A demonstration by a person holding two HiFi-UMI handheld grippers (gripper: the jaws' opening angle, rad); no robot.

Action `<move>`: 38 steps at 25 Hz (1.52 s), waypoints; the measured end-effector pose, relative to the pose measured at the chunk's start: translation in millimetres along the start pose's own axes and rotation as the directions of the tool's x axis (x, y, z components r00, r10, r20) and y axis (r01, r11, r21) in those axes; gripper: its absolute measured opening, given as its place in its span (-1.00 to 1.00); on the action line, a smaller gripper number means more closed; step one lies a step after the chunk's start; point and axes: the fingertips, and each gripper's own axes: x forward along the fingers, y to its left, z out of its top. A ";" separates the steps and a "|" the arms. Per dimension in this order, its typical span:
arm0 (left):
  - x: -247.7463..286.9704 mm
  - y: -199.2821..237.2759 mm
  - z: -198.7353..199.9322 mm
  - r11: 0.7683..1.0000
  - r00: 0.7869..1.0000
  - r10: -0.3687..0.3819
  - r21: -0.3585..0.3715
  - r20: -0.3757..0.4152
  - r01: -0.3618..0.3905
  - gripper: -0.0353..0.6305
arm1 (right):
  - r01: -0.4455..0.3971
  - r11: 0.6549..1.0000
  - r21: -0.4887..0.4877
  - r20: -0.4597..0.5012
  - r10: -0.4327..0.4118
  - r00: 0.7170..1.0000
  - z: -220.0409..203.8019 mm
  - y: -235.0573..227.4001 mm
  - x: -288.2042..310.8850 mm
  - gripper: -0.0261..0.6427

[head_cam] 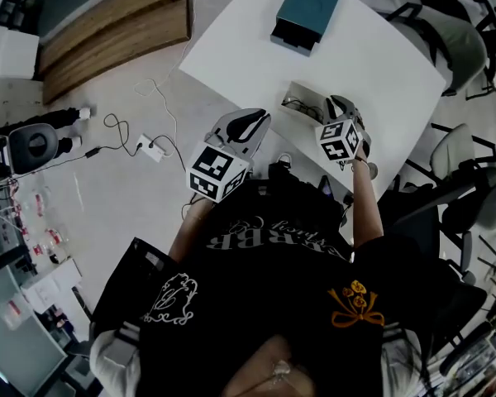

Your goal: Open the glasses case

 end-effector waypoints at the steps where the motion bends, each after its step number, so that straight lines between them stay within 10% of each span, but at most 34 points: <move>1: -1.1 -0.8 -0.4 1.000 1.000 0.006 0.000 0.000 -0.006 -0.77 | 0.007 1.000 0.025 0.003 -0.007 1.000 -1.3 -4.9 3.1 -0.78; 22: -53.9 3.8 -18.7 1.000 1.000 -0.011 0.017 -0.010 0.011 -0.77 | 0.050 0.916 0.399 0.152 -0.120 0.981 21.2 14.4 -88.1 -0.65; 38: -153.4 2.3 -54.0 0.988 0.990 -0.141 0.070 0.009 0.140 -0.77 | 0.028 0.829 0.559 0.281 -0.222 0.934 87.3 135.4 -194.4 -0.66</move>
